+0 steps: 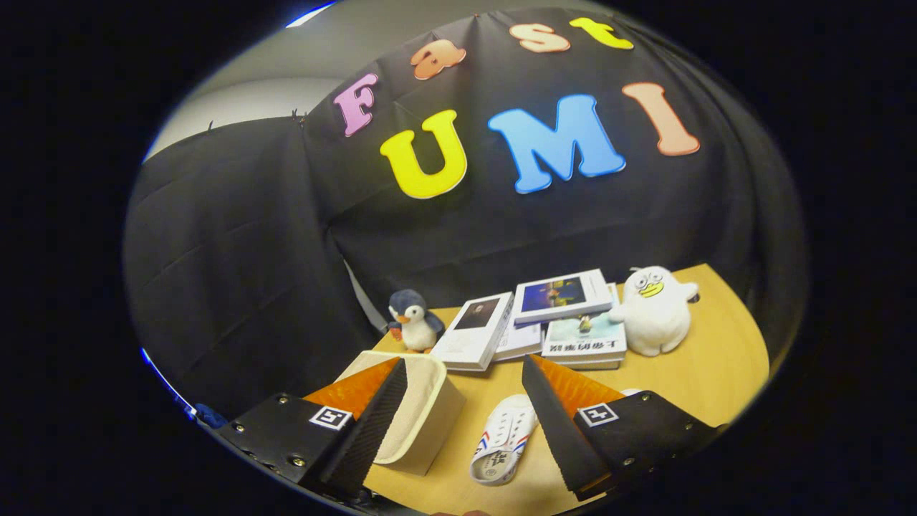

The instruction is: Open the storage box then place both shoes into the box .Put the left shoe in first, then the right shoe, with the right side of both shoes facing outward in a uniform manner.

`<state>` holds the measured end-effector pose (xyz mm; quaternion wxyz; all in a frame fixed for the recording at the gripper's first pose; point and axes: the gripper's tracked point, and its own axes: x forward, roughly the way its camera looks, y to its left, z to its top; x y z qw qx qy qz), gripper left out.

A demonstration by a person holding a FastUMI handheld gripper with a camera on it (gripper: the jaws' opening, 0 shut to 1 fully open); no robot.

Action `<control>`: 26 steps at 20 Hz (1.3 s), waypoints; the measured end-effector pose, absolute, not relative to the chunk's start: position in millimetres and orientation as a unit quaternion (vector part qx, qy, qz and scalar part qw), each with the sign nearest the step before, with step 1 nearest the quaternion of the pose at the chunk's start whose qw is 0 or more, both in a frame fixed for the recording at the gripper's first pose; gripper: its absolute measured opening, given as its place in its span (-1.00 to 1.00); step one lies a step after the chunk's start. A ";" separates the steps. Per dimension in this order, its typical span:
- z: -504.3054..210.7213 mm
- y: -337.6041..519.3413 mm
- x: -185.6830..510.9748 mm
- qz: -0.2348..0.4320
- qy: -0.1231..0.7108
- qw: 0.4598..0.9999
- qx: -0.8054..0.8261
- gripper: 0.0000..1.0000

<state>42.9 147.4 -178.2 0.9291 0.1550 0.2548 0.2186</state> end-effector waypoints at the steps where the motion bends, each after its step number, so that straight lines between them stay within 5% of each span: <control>1: -185.5 153.3 44.7 0.228 0.268 0.922 0.164 0.97; 10: -261.0 231.1 30.2 0.334 0.390 0.830 0.218 0.92; 23: -322.4 280.9 21.9 0.330 0.498 0.739 0.312 0.90; 26: -320.1 287.7 17.1 0.304 0.542 0.694 0.365 0.45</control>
